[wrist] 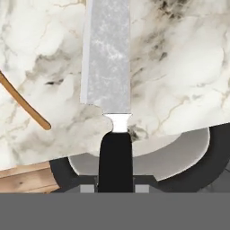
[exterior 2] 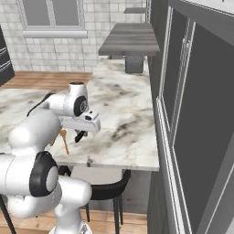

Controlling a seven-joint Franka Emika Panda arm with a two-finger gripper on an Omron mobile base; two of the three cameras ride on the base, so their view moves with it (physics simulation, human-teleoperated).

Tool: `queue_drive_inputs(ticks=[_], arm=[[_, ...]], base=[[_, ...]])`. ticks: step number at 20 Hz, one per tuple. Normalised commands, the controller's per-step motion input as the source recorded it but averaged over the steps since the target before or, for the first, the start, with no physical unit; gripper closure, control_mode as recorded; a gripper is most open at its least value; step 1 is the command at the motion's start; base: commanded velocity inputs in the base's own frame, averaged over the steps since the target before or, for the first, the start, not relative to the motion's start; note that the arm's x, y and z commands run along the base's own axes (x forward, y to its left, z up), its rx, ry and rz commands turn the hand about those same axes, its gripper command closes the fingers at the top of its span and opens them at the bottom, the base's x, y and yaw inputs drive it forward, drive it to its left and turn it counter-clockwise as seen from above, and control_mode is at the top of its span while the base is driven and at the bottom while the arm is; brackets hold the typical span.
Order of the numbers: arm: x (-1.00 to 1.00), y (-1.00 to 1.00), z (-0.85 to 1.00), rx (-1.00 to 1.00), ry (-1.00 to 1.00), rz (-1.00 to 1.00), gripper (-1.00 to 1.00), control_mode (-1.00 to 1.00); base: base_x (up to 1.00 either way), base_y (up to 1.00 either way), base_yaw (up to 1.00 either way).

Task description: Pick up the metallic utensils from the counter and place them in the open drawer. Make sure not to pick up any wooden utensils.

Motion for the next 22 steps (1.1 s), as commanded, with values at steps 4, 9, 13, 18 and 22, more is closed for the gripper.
queue_drive_inputs(ticks=[4,9,13,18,22], arm=[[-0.99,0.00,1.00,0.00,0.00,0.00,1.00,-1.00],[-0.84,-0.05,0.59,0.00,0.00,0.01,1.00,-1.00],[-0.17,-0.19,0.00,0.00,0.00,0.02,1.00,-1.00],[-0.01,0.00,0.00,0.00,0.00,0.02,1.00,-1.00],[-0.29,0.01,0.00,0.00,-0.05,0.07,1.00,-1.00]], base=[[0.00,0.00,0.00],[0.00,0.00,0.00],[0.00,0.00,0.00],[0.00,0.00,0.00],[0.00,0.00,0.00]])
